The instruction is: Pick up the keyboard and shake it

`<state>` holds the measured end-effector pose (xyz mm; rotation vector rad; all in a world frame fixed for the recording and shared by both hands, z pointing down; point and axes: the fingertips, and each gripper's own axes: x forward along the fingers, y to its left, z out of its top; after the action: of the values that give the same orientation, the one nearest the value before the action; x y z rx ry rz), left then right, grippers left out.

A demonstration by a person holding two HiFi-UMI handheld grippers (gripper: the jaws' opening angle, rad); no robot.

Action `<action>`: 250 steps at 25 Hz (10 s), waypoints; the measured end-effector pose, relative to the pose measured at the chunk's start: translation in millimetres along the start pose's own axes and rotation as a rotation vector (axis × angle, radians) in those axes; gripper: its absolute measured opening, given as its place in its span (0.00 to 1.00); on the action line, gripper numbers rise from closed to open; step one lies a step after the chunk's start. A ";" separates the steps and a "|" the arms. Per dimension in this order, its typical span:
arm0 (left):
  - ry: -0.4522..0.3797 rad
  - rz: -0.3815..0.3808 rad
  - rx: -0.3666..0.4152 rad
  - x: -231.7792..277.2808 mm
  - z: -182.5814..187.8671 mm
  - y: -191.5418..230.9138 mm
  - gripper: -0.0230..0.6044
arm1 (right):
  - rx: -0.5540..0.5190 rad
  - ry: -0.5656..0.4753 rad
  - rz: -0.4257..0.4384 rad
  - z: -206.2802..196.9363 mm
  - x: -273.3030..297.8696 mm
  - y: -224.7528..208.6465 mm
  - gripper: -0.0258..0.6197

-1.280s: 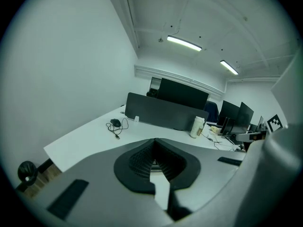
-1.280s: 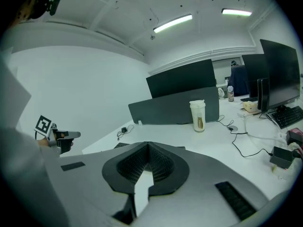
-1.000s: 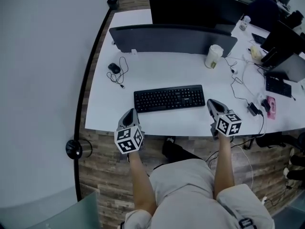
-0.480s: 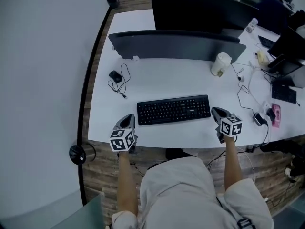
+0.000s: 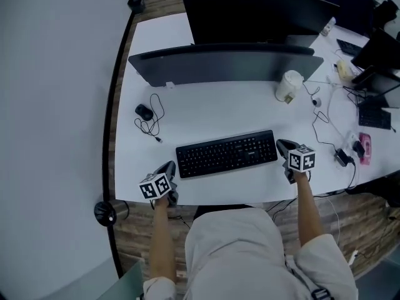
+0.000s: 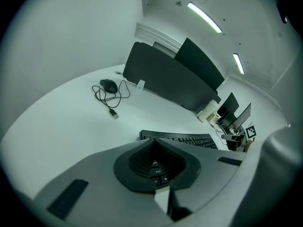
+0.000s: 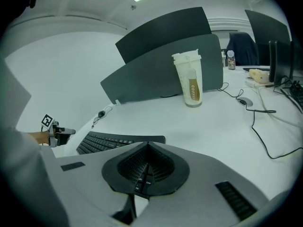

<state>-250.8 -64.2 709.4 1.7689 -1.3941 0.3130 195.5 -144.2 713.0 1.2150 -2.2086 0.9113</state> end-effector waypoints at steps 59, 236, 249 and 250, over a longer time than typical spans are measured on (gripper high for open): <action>-0.071 -0.717 -0.591 17.2 34.0 -23.7 0.37 | 0.400 -0.114 0.200 13.3 62.9 -24.3 0.35; 0.655 -1.089 -0.063 -115.3 -13.2 -86.9 0.22 | 0.297 0.423 1.204 48.3 -76.0 154.0 0.23; 0.051 -1.152 -0.581 -92.0 -17.1 -80.5 0.29 | 0.497 0.288 1.141 -14.8 -64.5 140.4 0.36; 0.046 -1.162 -0.611 -93.2 -15.0 -87.6 0.29 | 0.509 0.282 1.144 -17.8 -64.9 138.9 0.36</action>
<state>-201.0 12.7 618.8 1.7006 -0.1982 -0.6249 110.3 -40.7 636.5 -0.1996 -2.4062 1.9880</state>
